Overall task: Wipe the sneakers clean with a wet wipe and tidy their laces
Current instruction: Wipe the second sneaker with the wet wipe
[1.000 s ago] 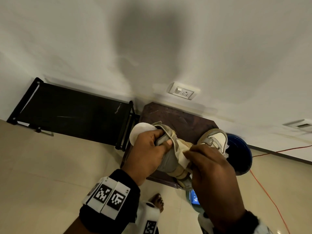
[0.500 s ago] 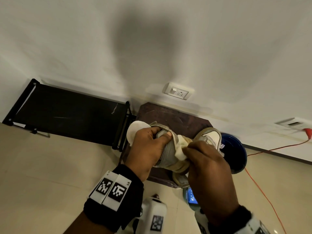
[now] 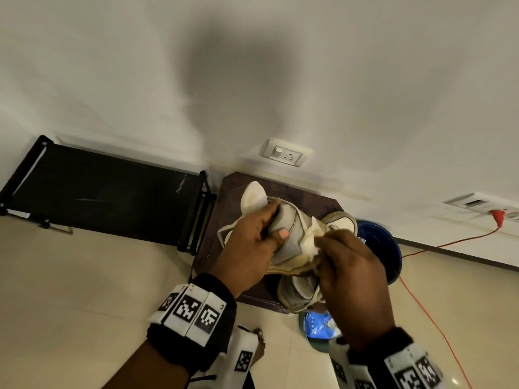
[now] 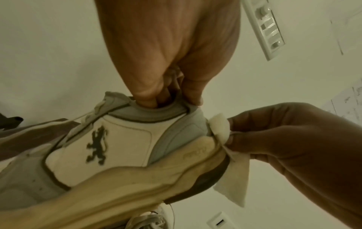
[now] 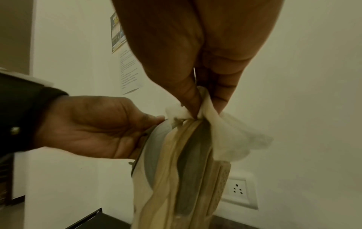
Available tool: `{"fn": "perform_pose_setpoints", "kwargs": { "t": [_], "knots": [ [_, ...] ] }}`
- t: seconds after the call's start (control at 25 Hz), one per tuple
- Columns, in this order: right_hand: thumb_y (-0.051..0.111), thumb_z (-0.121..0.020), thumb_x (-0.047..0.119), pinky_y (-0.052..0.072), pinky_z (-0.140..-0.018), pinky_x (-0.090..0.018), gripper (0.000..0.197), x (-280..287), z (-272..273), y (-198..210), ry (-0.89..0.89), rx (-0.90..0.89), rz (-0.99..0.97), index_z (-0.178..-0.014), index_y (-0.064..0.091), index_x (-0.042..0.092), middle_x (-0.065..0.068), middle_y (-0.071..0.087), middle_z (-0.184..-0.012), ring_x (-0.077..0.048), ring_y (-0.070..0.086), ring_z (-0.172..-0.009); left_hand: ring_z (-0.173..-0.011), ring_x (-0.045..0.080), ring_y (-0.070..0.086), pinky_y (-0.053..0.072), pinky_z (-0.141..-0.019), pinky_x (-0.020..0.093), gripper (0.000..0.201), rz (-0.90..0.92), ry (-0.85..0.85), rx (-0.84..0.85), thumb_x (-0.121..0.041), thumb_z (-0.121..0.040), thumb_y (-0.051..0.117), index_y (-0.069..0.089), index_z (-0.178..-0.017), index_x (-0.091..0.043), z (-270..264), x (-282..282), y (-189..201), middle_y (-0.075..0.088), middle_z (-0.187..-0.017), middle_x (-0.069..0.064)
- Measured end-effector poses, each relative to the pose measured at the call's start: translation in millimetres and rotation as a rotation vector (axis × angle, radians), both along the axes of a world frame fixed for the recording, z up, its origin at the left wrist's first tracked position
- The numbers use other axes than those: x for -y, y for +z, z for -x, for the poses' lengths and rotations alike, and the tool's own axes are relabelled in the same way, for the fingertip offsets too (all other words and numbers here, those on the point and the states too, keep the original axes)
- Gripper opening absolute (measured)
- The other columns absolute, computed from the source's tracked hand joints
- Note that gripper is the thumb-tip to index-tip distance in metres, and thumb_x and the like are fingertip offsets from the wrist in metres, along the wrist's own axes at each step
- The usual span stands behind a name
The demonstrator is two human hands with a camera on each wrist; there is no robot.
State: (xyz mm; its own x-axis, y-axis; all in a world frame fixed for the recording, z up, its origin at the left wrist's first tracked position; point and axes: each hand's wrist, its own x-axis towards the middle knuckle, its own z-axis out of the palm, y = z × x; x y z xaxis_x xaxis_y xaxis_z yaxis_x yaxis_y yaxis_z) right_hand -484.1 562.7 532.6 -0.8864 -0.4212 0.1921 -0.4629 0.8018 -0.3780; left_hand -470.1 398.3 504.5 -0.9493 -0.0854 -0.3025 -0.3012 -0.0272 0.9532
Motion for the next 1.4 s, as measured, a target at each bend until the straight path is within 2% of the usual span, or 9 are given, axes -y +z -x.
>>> {"fn": "perform_pose_setpoints", "kwargs": {
  "t": [0.16, 0.24, 0.4, 0.56, 0.64, 0.84, 0.96, 1.2, 1.4],
  "knots": [
    [0.046, -0.081, 0.015, 0.051, -0.068, -0.028, 0.03, -7.1, -12.2, -11.7, 0.044, -0.055, 0.016, -0.09, 0.072, 0.003, -0.011, 0.067, -0.088, -0.027, 0.064, -0.075, -0.128, -0.003, 0.041, 0.032, -0.106, 0.012, 0.054, 0.054, -0.116, 0.004, -0.009, -0.092, 0.055, 0.039, -0.142, -0.025, 3.8, -6.7, -8.2, 0.047, -0.139, -0.013],
    [0.049, -0.079, 0.013, 0.049, -0.069, -0.027, 0.027, -5.0, 3.4, -17.4, -0.012, -0.021, 0.045, -0.09, 0.072, 0.004, -0.01, 0.068, -0.086, -0.026, 0.064, -0.074, -0.126, -0.001, 0.044, 0.036, -0.107, 0.018, 0.053, 0.045, -0.163, 0.022, -0.009, -0.092, 0.056, 0.042, -0.14, -0.026, -1.9, -11.9, -12.0, 0.05, -0.138, -0.011],
    [0.051, -0.077, 0.011, 0.045, -0.066, -0.022, 0.025, 4.9, 20.1, -13.7, -0.042, 0.04, 0.06, -0.089, 0.073, 0.009, -0.005, 0.069, -0.082, -0.021, 0.064, -0.07, -0.115, -0.012, 0.049, 0.04, -0.099, 0.011, 0.052, -0.003, -0.139, 0.024, -0.005, -0.091, 0.056, 0.044, -0.132, -0.035, -10.5, -19.5, -9.3, 0.052, -0.127, -0.021],
    [0.061, -0.073, -0.001, 0.055, -0.065, -0.029, 0.021, 9.7, -7.7, -9.3, 0.074, 0.003, 0.03, -0.09, 0.072, 0.007, -0.007, 0.068, -0.087, -0.023, 0.064, -0.074, -0.108, -0.014, 0.051, 0.036, -0.1, 0.005, 0.054, 0.019, -0.09, 0.009, 0.006, -0.089, 0.054, 0.047, -0.136, -0.02, 10.9, -11.9, -6.1, 0.052, -0.122, -0.021],
    [0.054, -0.08, 0.006, 0.054, -0.065, -0.029, 0.019, 12.5, -4.9, -10.3, 0.083, -0.04, 0.045, -0.089, 0.071, 0.006, -0.007, 0.067, -0.087, -0.024, 0.064, -0.074, -0.102, -0.014, 0.053, 0.036, -0.091, -0.001, 0.05, 0.023, -0.121, 0.011, 0.004, -0.09, 0.053, 0.048, -0.136, -0.015, 18.5, -7.5, -0.8, 0.053, -0.123, -0.017],
    [0.057, -0.081, 0.006, 0.05, -0.063, -0.027, 0.018, 22.5, 40.8, -15.5, -0.096, 0.062, 0.066, -0.089, 0.072, 0.01, -0.004, 0.066, -0.086, -0.02, 0.062, -0.072, -0.122, 0.003, 0.052, 0.041, -0.107, 0.027, 0.05, -0.029, -0.189, 0.051, -0.002, -0.092, 0.055, 0.048, -0.138, -0.019, 13.2, -4.3, -1.8, 0.058, -0.132, -0.007],
    [0.058, -0.079, 0.004, 0.049, -0.064, -0.024, 0.018, 24.6, 35.9, -11.6, -0.044, 0.007, 0.075, -0.088, 0.072, 0.007, -0.007, 0.067, -0.087, -0.022, 0.063, -0.072, -0.116, -0.002, 0.055, 0.042, -0.105, 0.025, 0.049, -0.072, -0.119, 0.043, 0.001, -0.091, 0.054, 0.052, -0.129, -0.029, 11.7, -6.9, -0.2, 0.061, -0.123, -0.014],
    [0.046, -0.083, 0.015, 0.055, -0.063, -0.032, 0.03, 17.3, 1.8, -9.7, 0.189, -0.101, -0.019, -0.093, 0.071, 0.003, -0.011, 0.068, -0.09, -0.026, 0.064, -0.075, -0.127, 0.01, 0.049, 0.039, -0.109, 0.033, 0.05, -0.119, 0.023, 0.092, 0.0, -0.092, 0.052, 0.043, -0.14, -0.013, 30.1, 1.8, 6.7, 0.053, -0.138, 0.001],
    [0.058, -0.079, 0.002, 0.049, -0.066, -0.028, 0.021, 13.8, 53.6, -15.3, 0.003, 0.052, -0.026, -0.091, 0.073, 0.009, -0.007, 0.067, -0.086, -0.023, 0.062, -0.076, -0.121, 0.008, 0.052, 0.046, -0.093, 0.012, 0.045, -0.125, 0.077, 0.154, -0.002, -0.093, 0.053, 0.047, -0.137, -0.011, 30.2, 8.9, 2.3, 0.056, -0.134, 0.001]
  ]
}}
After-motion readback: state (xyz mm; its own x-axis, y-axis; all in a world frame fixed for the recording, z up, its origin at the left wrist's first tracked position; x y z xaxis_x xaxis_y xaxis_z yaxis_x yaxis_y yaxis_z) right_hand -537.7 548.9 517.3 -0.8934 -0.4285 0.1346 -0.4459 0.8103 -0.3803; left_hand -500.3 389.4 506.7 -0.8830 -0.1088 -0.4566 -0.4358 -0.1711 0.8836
